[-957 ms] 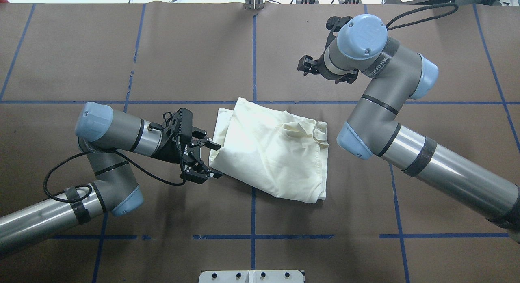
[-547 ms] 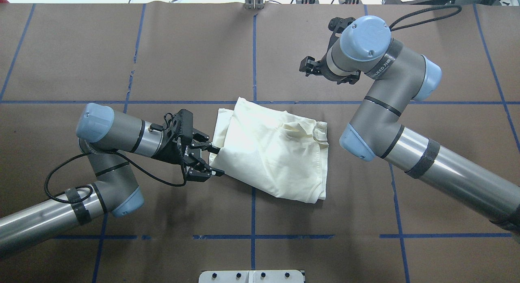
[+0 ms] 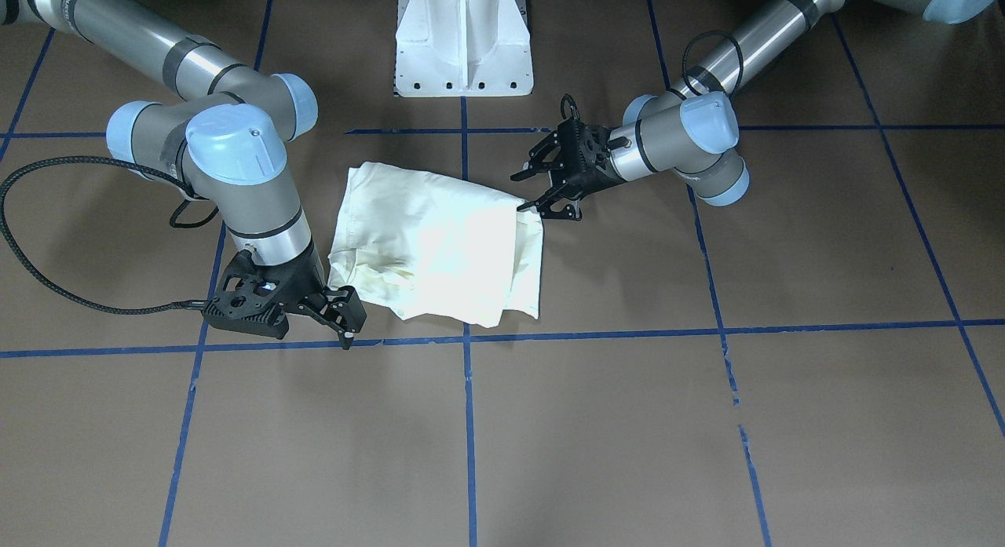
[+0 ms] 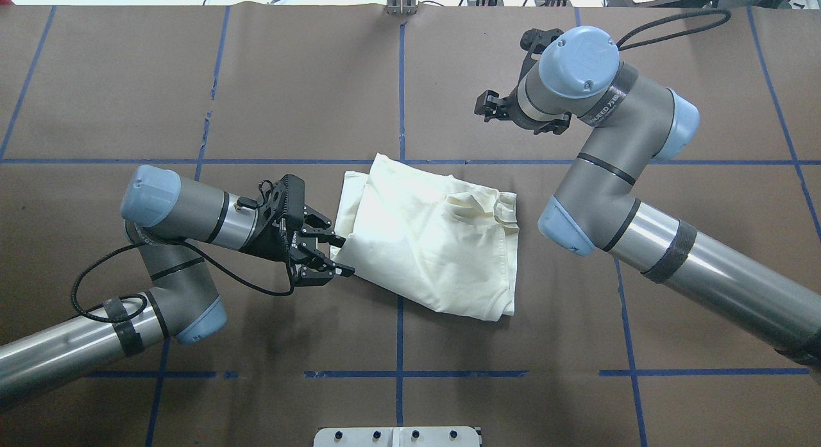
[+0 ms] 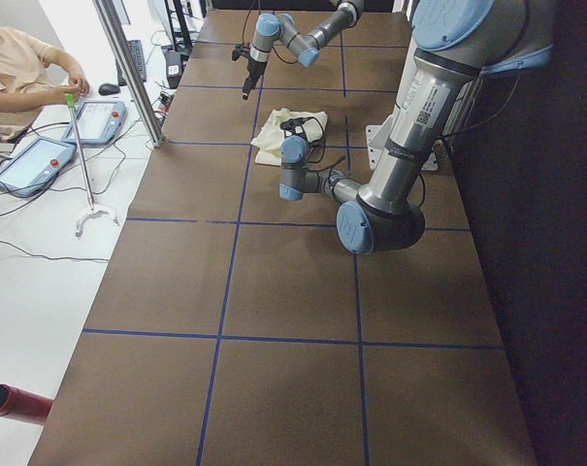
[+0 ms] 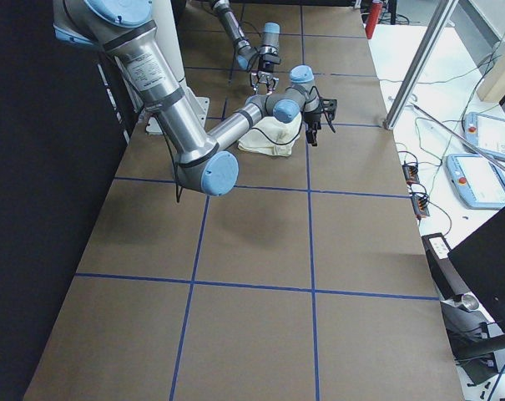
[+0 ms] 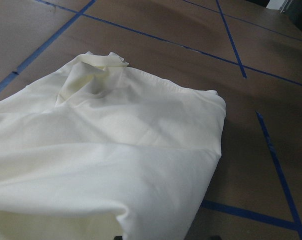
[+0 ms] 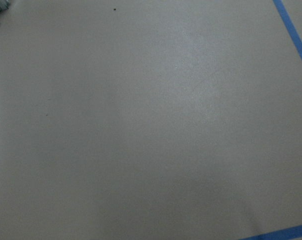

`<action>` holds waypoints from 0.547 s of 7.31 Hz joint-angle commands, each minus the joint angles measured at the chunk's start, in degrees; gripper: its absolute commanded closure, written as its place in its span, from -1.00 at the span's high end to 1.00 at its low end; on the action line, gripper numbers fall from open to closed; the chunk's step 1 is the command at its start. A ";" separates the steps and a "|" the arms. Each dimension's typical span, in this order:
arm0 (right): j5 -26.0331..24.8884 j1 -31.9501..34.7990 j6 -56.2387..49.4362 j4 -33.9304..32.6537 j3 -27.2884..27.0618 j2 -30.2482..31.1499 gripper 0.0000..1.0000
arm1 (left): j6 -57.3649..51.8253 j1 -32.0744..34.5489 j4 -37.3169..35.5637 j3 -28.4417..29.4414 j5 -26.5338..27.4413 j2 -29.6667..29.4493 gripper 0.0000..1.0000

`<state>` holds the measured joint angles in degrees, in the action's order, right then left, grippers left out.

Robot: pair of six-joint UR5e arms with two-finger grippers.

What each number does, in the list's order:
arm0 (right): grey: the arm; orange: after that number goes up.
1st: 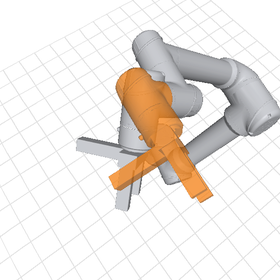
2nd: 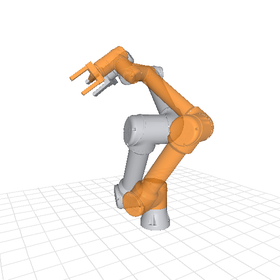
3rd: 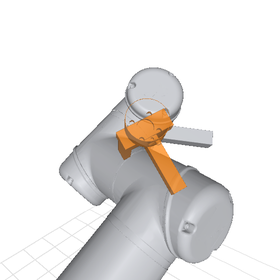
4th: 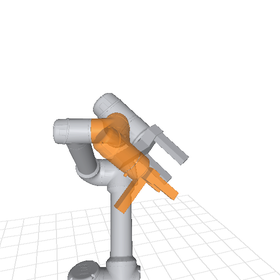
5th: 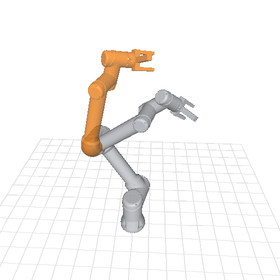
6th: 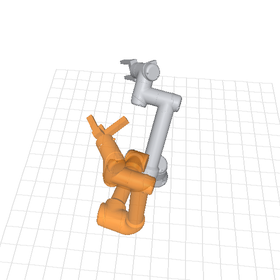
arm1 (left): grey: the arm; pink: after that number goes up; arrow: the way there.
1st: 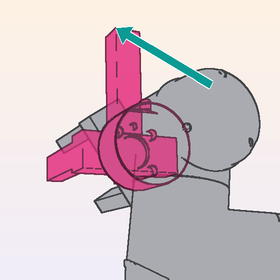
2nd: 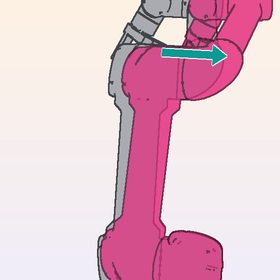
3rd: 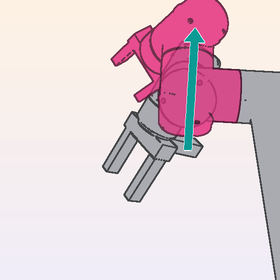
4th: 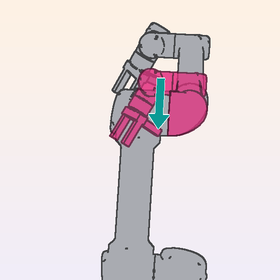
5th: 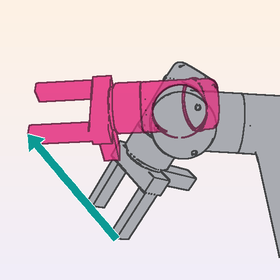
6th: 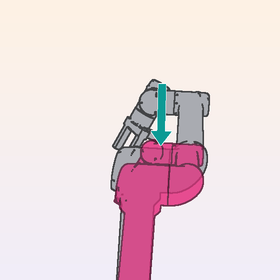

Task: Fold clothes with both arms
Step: 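Press and push the folded shirt's side edge with the left gripper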

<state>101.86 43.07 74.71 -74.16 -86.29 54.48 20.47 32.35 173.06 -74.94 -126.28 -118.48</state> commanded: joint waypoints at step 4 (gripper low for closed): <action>-0.08 0.00 0.09 0.07 -0.81 0.28 1.00 | 26.74 -1.75 7.09 0.40 5.67 2.28 -1.00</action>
<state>101.79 43.07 74.79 -74.09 -86.95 54.64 37.37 31.79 177.34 -74.80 -123.39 -116.72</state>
